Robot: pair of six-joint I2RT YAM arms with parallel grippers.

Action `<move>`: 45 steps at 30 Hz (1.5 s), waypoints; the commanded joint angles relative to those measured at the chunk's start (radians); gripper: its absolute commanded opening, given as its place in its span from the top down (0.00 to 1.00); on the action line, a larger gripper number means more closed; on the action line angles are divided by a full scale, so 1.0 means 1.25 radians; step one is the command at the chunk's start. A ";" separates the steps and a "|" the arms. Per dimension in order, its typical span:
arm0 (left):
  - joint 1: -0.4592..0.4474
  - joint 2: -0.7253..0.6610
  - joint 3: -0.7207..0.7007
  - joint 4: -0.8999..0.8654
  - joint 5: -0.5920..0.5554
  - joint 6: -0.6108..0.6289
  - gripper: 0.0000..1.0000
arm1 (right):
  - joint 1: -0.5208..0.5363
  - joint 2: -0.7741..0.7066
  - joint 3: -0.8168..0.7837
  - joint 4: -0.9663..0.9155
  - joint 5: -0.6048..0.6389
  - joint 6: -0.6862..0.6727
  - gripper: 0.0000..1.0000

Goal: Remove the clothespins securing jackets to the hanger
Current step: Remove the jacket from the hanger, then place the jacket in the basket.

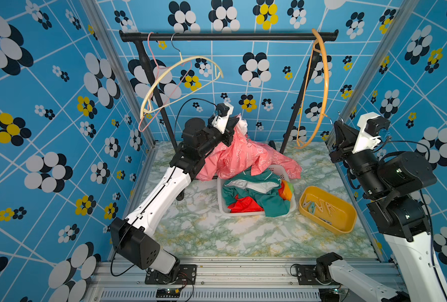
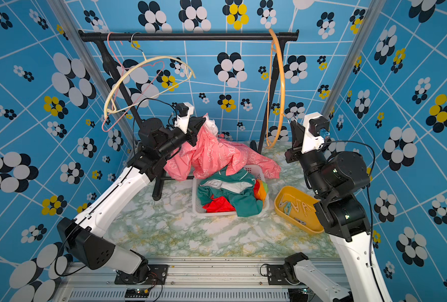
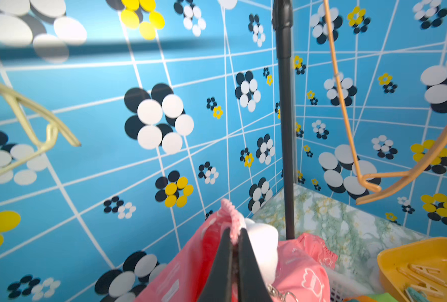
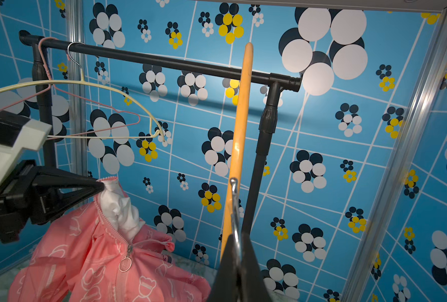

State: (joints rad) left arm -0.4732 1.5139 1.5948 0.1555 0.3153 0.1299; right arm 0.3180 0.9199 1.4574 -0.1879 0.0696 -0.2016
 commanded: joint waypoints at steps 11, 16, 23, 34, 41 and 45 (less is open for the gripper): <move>-0.036 0.083 0.493 0.025 0.038 0.009 1.00 | -0.003 -0.089 -0.107 0.102 0.093 -0.022 1.00; -0.035 0.156 0.718 -0.054 0.002 0.044 1.00 | -0.003 -0.122 -0.137 0.109 0.115 -0.031 1.00; -0.035 0.131 0.691 -0.058 -0.021 0.118 1.00 | -0.003 -0.140 -0.150 0.111 0.124 -0.035 1.00; -0.031 0.211 0.796 -0.086 -0.175 0.359 1.00 | -0.003 -0.108 -0.142 0.109 0.116 -0.019 1.00; 0.086 0.206 0.842 -0.091 -0.168 0.242 1.00 | -0.003 -0.098 -0.145 0.109 0.118 -0.013 1.00; 0.116 0.158 0.726 -0.031 -0.149 0.180 1.00 | -0.003 -0.093 -0.143 0.108 0.118 -0.010 1.00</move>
State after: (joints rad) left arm -0.3359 1.7855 2.5351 -0.0242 0.1249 0.4370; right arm 0.3180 0.8108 1.2713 -0.1215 0.2050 -0.2279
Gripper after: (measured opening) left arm 0.062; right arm 0.059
